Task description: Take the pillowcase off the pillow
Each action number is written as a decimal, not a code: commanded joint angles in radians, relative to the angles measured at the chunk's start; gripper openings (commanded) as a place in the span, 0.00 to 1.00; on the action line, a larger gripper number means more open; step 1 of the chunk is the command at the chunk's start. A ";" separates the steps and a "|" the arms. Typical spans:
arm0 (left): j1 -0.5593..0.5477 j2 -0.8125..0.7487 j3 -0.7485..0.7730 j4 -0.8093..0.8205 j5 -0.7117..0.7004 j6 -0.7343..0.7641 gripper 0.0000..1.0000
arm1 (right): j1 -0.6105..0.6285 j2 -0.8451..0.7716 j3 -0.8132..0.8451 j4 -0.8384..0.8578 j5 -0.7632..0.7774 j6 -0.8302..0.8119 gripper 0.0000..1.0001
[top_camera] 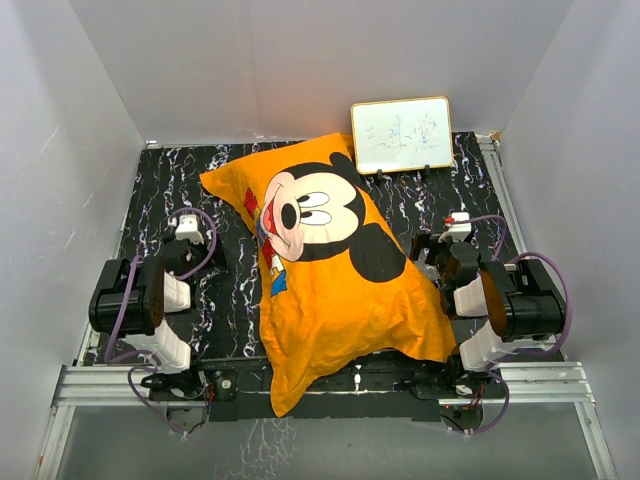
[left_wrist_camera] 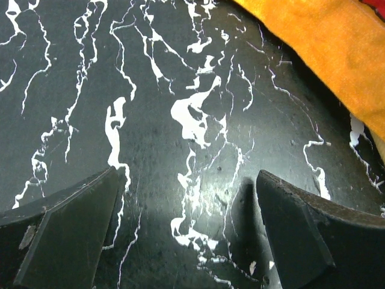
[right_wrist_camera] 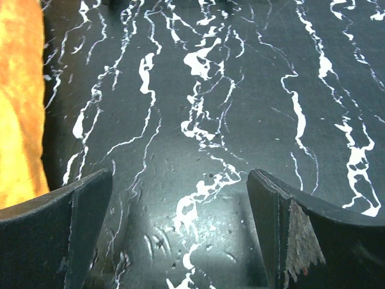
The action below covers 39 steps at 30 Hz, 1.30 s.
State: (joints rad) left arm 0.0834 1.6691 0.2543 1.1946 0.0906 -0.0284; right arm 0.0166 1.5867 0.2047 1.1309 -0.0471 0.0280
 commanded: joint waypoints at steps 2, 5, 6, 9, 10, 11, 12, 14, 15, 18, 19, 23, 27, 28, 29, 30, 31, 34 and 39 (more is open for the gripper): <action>0.007 -0.134 0.304 -0.614 0.018 0.047 0.97 | -0.007 -0.155 0.225 -0.341 0.229 0.112 0.98; 0.018 -0.073 0.599 -1.074 0.078 0.121 0.97 | -0.014 -0.223 0.428 -0.741 0.255 0.226 0.98; 0.027 -0.048 0.694 -1.200 0.127 0.132 0.97 | -0.014 -0.242 0.441 -0.756 0.206 0.245 0.99; 0.058 0.013 0.946 -1.525 0.299 0.192 0.97 | -0.014 -0.339 0.389 -0.670 0.146 0.441 0.98; 0.064 0.029 1.021 -1.606 0.343 0.218 0.97 | -0.014 -0.367 0.374 -0.670 0.174 0.600 0.98; 0.067 0.040 1.086 -1.666 0.374 0.235 0.97 | -0.047 -0.391 0.368 -0.696 0.150 0.743 0.98; 0.067 0.048 1.133 -1.709 0.393 0.249 0.97 | -0.071 -0.404 0.356 -0.649 0.032 0.799 0.98; 0.067 0.063 1.221 -1.768 0.443 0.281 0.97 | -0.076 -0.398 0.380 -0.570 -0.177 0.758 0.98; 0.067 0.070 1.245 -1.786 0.468 0.289 0.97 | -0.042 -0.387 0.432 -0.637 -0.209 0.723 0.98; 0.064 0.105 1.312 -1.821 0.538 0.290 0.97 | 0.188 -0.386 0.591 -0.916 -0.082 0.515 0.98; 0.059 0.120 1.336 -1.834 0.551 0.286 0.97 | 0.268 -0.396 0.609 -0.952 -0.027 0.466 0.98; 0.023 0.177 1.432 -1.869 0.561 0.297 0.97 | 0.529 -0.440 0.624 -1.033 0.145 0.386 0.98; -0.020 0.226 1.497 -1.822 0.543 0.274 0.97 | 0.798 -0.395 0.659 -1.149 0.346 0.337 0.96; -0.035 0.244 1.515 -1.813 0.536 0.273 0.97 | 0.863 -0.369 0.672 -1.182 0.396 0.332 0.96; -0.053 0.264 1.545 -1.808 0.520 0.272 0.97 | 0.913 -0.345 0.686 -1.224 0.445 0.336 0.96; -0.071 0.285 1.567 -1.802 0.502 0.273 0.97 | 0.951 -0.329 0.693 -1.254 0.476 0.353 0.96; -0.087 0.308 1.594 -1.795 0.479 0.273 0.97 | 0.974 -0.318 0.692 -1.272 0.480 0.378 0.96; -0.122 0.374 1.667 -1.749 0.410 0.252 0.97 | 0.982 -0.329 0.643 -1.246 0.340 0.441 0.96; -0.155 0.506 1.811 -1.719 0.359 0.223 0.97 | 0.985 -0.345 0.626 -1.397 0.417 0.519 0.96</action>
State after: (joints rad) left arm -0.0578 2.1174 1.9629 -0.5499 0.5110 0.2260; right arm 1.0016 1.2682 0.8478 -0.1173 0.2970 0.4660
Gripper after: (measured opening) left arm 0.970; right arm 0.960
